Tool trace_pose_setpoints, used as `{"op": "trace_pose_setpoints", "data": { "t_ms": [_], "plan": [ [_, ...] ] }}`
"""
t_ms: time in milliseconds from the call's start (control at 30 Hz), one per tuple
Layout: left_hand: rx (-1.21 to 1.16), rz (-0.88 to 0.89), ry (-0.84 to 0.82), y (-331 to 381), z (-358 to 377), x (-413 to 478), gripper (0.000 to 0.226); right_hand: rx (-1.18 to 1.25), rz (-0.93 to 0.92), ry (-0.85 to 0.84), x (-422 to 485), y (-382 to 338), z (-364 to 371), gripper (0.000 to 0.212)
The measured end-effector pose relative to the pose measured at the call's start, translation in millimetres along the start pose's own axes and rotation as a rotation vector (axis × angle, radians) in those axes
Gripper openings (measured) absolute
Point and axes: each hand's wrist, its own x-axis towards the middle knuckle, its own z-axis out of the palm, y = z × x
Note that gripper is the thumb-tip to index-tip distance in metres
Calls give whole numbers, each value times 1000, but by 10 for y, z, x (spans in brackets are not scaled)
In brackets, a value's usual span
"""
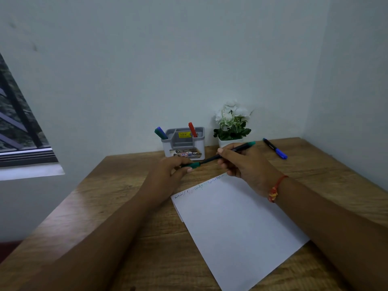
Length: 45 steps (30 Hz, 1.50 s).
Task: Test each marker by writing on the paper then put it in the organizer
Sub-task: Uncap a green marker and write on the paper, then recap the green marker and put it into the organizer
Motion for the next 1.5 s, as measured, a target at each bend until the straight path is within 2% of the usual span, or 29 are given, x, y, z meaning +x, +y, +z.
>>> {"op": "trace_pose_setpoints", "data": {
  "t_ms": [300, 467, 833, 1000, 1100, 1200, 1267, 1333, 1400, 1500],
  "plan": [
    [-88, 36, 29, 84, 31, -44, 24, 5, 18, -21, -40, -2, 63, 14],
    [-115, 87, 81, 147, 63, -67, 25, -38, 30, -40, -70, 20, 94, 23],
    [-379, -28, 107, 205, 37, -126, 18, 81, 146, -111, -8, 95, 130, 24],
    [-459, -72, 128, 228, 37, -119, 19, 177, 155, -130, 0, 90, 119, 15],
    [-492, -85, 145, 257, 3, -114, 18, 168, 147, -152, -1, 49, 114, 27],
    [-516, -65, 254, 293, -77, -88, 17, 183, 113, -88, 46, 6, 88, 36],
    [-474, -47, 387, 285, -157, -57, 19, 31, 49, 18, 82, 14, 27, 40],
    [-405, -35, 537, 255, -255, 3, 19, -277, -80, 108, 119, 85, -77, 43],
    [-357, -20, 652, 223, -353, 81, 18, -546, -183, 132, 156, 165, -174, 43],
    [-278, 5, 725, 182, -478, 238, 15, -726, -237, 124, 207, 215, -241, 35]
  ]
}}
